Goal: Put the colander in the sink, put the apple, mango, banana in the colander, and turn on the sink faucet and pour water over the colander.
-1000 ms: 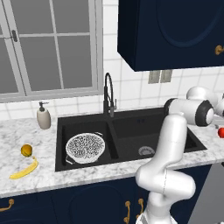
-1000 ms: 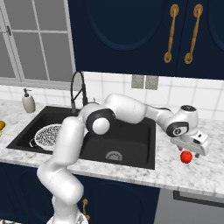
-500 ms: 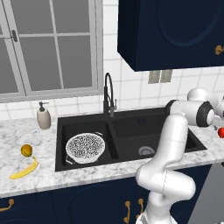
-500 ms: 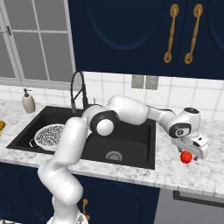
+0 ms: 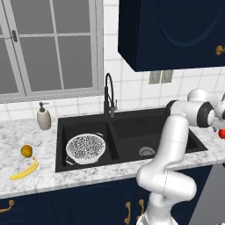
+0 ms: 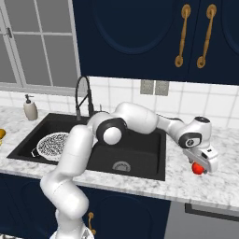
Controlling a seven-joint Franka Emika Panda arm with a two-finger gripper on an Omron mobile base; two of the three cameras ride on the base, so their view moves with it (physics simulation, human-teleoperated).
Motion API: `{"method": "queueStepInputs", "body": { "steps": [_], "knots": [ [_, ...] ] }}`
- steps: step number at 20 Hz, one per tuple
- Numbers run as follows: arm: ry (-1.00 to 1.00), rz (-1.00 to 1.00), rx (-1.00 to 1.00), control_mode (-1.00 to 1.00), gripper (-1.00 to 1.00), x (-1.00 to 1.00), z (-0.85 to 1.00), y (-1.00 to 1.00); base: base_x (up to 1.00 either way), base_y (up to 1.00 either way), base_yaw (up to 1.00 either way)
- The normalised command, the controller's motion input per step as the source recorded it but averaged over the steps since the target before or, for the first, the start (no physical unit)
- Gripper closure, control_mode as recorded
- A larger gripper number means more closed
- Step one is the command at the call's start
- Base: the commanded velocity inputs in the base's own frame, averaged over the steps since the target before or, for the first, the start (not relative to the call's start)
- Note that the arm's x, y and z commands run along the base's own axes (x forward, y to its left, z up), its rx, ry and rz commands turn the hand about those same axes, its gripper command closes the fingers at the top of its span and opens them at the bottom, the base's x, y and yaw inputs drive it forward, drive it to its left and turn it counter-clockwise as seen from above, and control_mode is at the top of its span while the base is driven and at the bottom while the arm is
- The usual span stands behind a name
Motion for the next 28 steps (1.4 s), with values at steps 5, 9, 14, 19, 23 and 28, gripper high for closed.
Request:
{"method": "queueStepInputs", "body": {
  "steps": [5,9,14,19,23,28],
  "knots": [
    [0.0,-0.16,0.0,-1.0,-1.0,0.04,-0.3,0.0,0.0,0.0,0.0],
    [0.02,-0.17,0.0,-1.0,1.0,0.0,-0.38,0.03,0.0,0.0,0.0],
    [0.05,-0.13,0.04,-1.0,1.0,-0.16,-0.35,0.13,0.0,0.0,0.0],
    [0.0,-0.07,0.05,-1.0,1.0,-0.37,-0.17,0.25,0.0,0.0,0.0],
    [-0.07,-0.03,0.04,-1.0,1.0,-0.53,0.03,0.33,0.0,0.0,0.0],
    [-0.2,0.0,-0.03,-1.0,1.0,-0.44,0.25,0.42,0.0,0.0,0.0]
  ]
}}
